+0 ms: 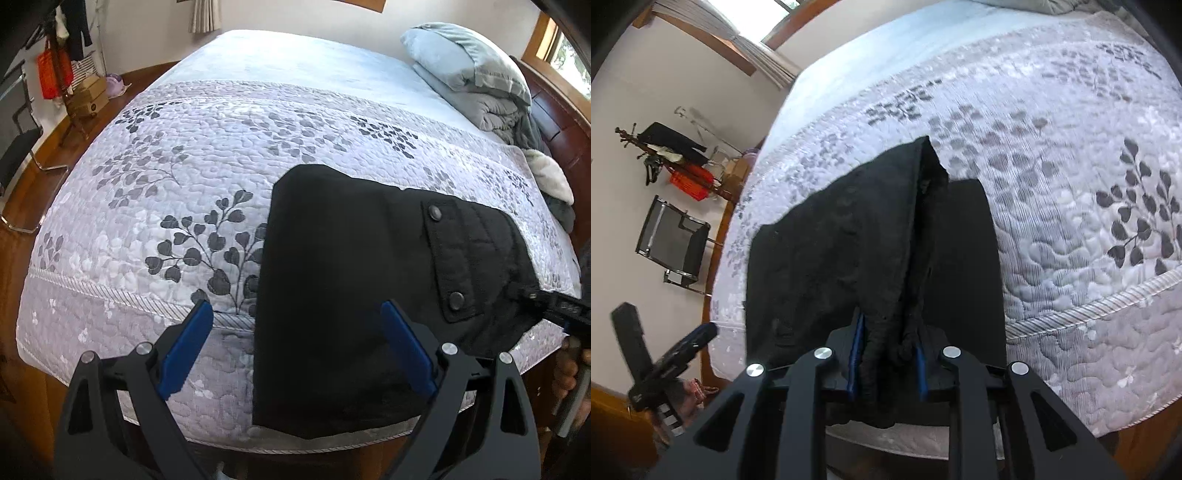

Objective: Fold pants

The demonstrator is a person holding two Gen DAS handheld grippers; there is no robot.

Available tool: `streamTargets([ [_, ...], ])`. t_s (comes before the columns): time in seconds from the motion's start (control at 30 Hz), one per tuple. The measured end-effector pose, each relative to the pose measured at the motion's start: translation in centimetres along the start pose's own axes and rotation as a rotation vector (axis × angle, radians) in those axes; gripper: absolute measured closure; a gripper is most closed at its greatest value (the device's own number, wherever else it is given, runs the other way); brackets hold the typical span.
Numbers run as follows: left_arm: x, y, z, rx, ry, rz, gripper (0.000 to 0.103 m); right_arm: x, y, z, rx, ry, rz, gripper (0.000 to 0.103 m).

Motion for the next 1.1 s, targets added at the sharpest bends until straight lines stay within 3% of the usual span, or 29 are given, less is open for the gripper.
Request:
streamTargets([
  [0.07, 0.3, -0.4, 0.1, -0.003, 0.007, 0.004, 0.011, 0.3, -1.1, 1.6, 0.016, 0.027, 0.012, 0.076],
  [0.23, 0.8, -0.9, 0.6, -0.024, 0.018, 0.029, 0.011, 1.1, -2.4, 2.7, 0.035, 0.051, 0.005, 0.056],
  [0.3, 1.0, -0.9, 0.7, -0.042, 0.023, 0.036, 0.011, 1.3, -2.5, 1.8, 0.108, 0.050, -0.028, 0.041],
  [0.37, 1.2, -1.0, 0.8, -0.046, 0.024, 0.037, 0.011, 1.4, -2.3, 0.2, 0.162, 0.022, -0.061, 0.041],
  [0.43, 1.2, -1.3, 0.7, -0.041, 0.023, 0.039, 0.011, 1.4, -1.5, -1.4, 0.214, -0.007, -0.117, 0.050],
  [0.57, 1.6, -2.3, 0.7, -0.038, 0.021, 0.053, 0.011, 1.1, 1.0, -3.0, 0.189, -0.042, -0.193, 0.061],
  [0.73, 2.6, -3.0, 0.9, -0.042, 0.037, 0.072, 0.011, 1.2, 3.3, -1.4, 0.194, -0.004, -0.278, 0.061],
  [1.1, 4.1, -2.6, 4.2, -0.087, 0.094, 0.074, 0.009, 3.0, 1.5, 0.5, 0.221, 0.049, -0.233, 0.063],
])
Point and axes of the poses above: each gripper's, at about its wrist camera, not at the fingertips, and z roughly the way its jaws point, y to its left, x to its underside, the point moved 6 cm from there along z, roughly the way its jaws point, and after that the axes turned 12 degrees about -z, right-handed, at the moved point
